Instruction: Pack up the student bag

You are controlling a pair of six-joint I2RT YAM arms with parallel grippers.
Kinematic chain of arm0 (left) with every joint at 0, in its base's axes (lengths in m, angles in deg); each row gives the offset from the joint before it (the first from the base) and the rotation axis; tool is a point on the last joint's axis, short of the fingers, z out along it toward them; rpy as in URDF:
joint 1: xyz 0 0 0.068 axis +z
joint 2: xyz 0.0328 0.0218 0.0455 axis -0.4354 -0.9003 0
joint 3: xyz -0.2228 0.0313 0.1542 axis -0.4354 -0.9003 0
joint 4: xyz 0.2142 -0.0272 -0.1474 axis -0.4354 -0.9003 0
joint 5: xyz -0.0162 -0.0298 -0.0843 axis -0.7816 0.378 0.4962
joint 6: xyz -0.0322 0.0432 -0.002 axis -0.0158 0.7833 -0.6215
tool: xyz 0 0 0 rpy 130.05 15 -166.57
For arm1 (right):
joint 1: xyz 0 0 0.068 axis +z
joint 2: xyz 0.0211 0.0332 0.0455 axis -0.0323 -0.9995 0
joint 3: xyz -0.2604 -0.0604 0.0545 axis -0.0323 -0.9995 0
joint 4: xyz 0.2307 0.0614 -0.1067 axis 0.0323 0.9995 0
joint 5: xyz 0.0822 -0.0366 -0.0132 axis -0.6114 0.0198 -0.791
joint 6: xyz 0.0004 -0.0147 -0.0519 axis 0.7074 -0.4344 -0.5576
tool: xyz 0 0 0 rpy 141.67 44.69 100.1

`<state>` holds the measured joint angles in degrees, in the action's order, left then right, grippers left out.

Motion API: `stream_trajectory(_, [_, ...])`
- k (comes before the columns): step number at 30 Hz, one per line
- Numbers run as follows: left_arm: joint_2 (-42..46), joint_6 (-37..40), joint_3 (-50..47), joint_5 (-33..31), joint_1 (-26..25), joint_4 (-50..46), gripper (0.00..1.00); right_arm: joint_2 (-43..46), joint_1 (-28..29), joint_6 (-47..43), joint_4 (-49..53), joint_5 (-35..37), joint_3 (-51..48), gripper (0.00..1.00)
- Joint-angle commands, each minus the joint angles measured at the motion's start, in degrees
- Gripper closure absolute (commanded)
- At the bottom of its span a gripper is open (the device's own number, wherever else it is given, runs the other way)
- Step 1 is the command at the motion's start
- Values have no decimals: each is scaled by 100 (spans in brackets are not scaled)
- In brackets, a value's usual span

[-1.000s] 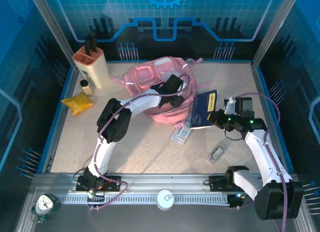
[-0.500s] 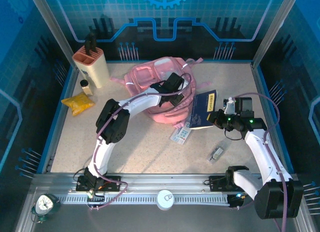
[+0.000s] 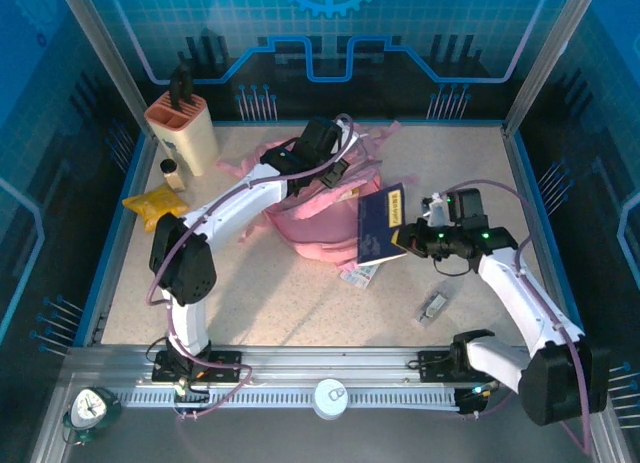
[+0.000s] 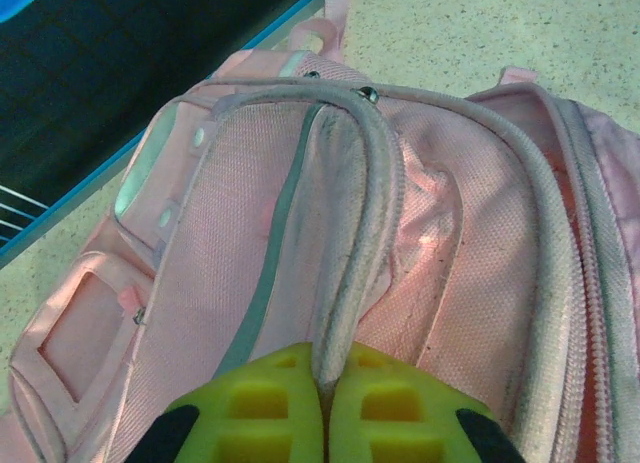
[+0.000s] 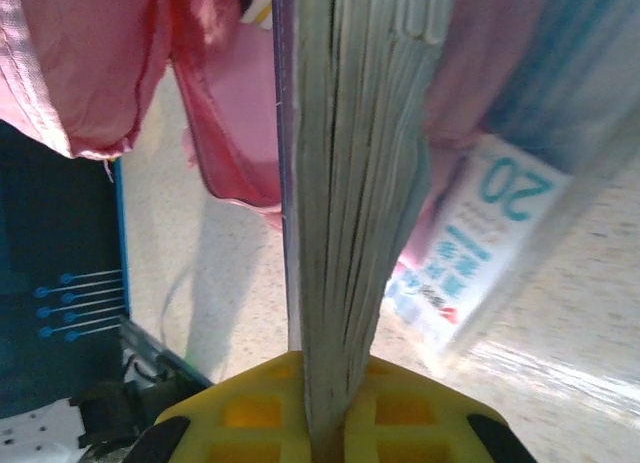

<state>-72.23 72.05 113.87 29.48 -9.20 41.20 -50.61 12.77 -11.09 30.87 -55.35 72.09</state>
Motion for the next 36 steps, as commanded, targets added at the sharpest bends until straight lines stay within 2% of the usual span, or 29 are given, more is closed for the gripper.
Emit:
stream_trajectory(1, [463,-141,193,-174,59,-71,100,-372,497,871,-1496,-446,3,100])
stream_trajectory(5, [621,-110,160,-32,73,-93,100,-1384,962,1292,-2552,-333,358,100])
stream_trajectory(10, [791,-215,53,72,88,32,100,-2897,1193,1594,-3681,-134,1122,100])
stream_trajectory(12, [772,-304,55,137,102,37,100,-3569,1152,1627,-3800,-88,1535,99])
stream_trajectory(16, [670,-436,116,193,118,-23,100,-4560,1145,1396,-3600,37,2425,88])
stream_trajectory(18, [665,-512,114,149,133,-35,100,-4615,1121,1267,-3435,281,2456,70])
stream_trajectory(20, [689,-580,68,196,157,-28,100,-4420,1116,1039,-3213,435,2311,56])
stream_trajectory(28, [739,-720,-56,370,174,100,100,-2809,1341,202,-2158,1520,1050,27])
stream_trajectory(31, [794,-754,-93,362,181,135,100,-2517,1582,260,-1994,1493,764,30])
stream_trajectory(36, [814,-701,-81,400,178,95,100,-2422,2118,639,-2700,1425,337,64])
